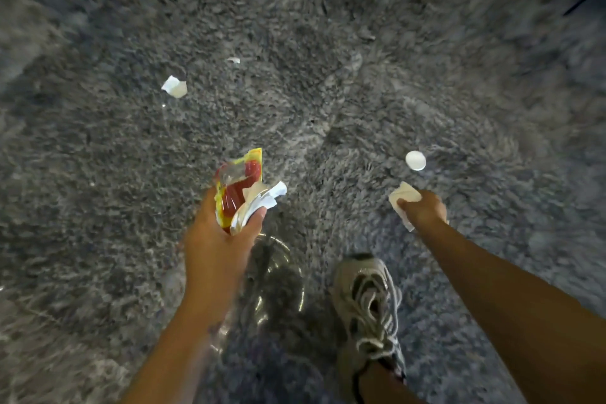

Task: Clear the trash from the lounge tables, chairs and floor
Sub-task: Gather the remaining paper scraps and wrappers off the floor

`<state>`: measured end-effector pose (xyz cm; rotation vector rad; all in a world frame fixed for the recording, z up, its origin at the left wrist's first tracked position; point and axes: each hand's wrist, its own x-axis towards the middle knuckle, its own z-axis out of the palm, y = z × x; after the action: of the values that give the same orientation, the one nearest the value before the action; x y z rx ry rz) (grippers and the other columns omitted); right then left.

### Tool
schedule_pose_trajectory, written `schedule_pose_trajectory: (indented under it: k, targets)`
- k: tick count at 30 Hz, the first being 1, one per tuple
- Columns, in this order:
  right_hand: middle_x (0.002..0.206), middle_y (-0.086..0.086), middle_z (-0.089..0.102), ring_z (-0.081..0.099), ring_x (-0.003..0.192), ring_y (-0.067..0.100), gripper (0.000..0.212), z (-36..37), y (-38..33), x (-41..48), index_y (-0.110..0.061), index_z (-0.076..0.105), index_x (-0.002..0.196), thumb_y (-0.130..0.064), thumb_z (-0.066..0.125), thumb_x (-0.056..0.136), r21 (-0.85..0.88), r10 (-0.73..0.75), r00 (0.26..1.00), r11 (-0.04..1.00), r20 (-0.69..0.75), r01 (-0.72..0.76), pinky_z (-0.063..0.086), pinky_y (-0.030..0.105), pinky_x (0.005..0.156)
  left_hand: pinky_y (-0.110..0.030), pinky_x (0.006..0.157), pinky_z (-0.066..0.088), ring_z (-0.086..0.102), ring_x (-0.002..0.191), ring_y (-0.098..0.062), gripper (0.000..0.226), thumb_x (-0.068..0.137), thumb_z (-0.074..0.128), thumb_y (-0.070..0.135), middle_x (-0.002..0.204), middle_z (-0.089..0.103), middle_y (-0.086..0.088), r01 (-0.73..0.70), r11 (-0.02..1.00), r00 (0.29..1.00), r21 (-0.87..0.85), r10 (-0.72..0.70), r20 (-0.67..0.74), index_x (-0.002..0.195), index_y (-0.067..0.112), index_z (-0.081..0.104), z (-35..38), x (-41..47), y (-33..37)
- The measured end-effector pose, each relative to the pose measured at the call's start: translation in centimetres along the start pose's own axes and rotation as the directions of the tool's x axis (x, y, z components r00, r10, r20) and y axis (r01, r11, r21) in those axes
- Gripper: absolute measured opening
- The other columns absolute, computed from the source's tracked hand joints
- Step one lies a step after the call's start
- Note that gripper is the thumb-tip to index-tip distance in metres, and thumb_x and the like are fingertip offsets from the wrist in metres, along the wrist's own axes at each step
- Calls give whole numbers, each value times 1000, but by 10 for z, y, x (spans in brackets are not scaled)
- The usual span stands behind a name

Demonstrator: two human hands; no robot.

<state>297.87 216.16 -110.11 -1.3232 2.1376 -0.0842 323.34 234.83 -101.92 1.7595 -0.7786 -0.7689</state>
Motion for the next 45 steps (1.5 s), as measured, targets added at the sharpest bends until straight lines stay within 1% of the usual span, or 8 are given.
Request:
schedule_pose_trajectory:
  k: [8,15,20,23,31,36,40,45]
  targets:
    - [122,23,55,52,112,37,47,9,-19,126,0,51,124,-25,63,86,208,17,994,978,-111,7,45,43,94,-34,71,51,65,84,-21,43,76,70,34,94,69,0,20,1000,999,-8,-20,-31,114,16,61,86,98,-12]
    - [133,20,45,36,123,34,46,31,-10,189,-7,53,126,-24,63,85,-7,35,980,999,-197,-37,29,39,103,-18,54,39,51,62,-8,39,82,71,24,84,61,-7,142,990,990,-1,-142,24,115,7,60,121,148,-29]
    - [117,24,55,51,107,36,34,26,-23,184,1,62,111,-12,66,80,66,10,978,998,-211,4,37,18,87,-33,68,53,65,80,-20,40,77,72,27,96,69,-8,264,962,963,72,-258,-80,114,16,62,85,166,-9]
    - [111,24,58,57,99,38,31,15,-68,156,0,61,109,-9,67,80,82,-58,992,994,-115,67,45,42,82,-34,70,54,66,84,-14,38,77,76,25,97,71,-2,317,940,940,127,-293,-174,113,19,63,45,169,26]
    - [107,5,55,53,91,24,37,72,-298,47,-15,50,114,-3,65,82,250,-412,870,903,270,350,50,42,75,-24,73,52,66,82,-4,54,66,63,58,88,71,14,344,915,923,211,-288,-253,108,25,63,-79,223,104]
    - [107,11,53,44,89,14,34,153,-407,18,-2,57,109,-5,70,78,288,-531,748,846,397,448,36,19,74,-44,82,53,67,93,-15,50,68,68,51,97,71,8,348,933,916,92,-318,-244,112,28,62,-110,284,92]
    - [109,18,57,53,92,24,32,208,-458,22,1,62,105,-12,73,77,198,-591,655,794,471,574,28,16,64,-16,69,49,65,82,2,42,70,68,50,89,70,20,308,942,934,130,-274,-230,108,32,63,-122,326,66]
    - [131,9,50,46,121,24,31,282,-492,26,-11,65,108,-22,71,79,40,-557,528,711,641,702,38,26,92,-28,67,51,65,78,0,38,73,65,48,86,69,17,354,922,922,159,-315,-225,105,28,63,-144,363,27]
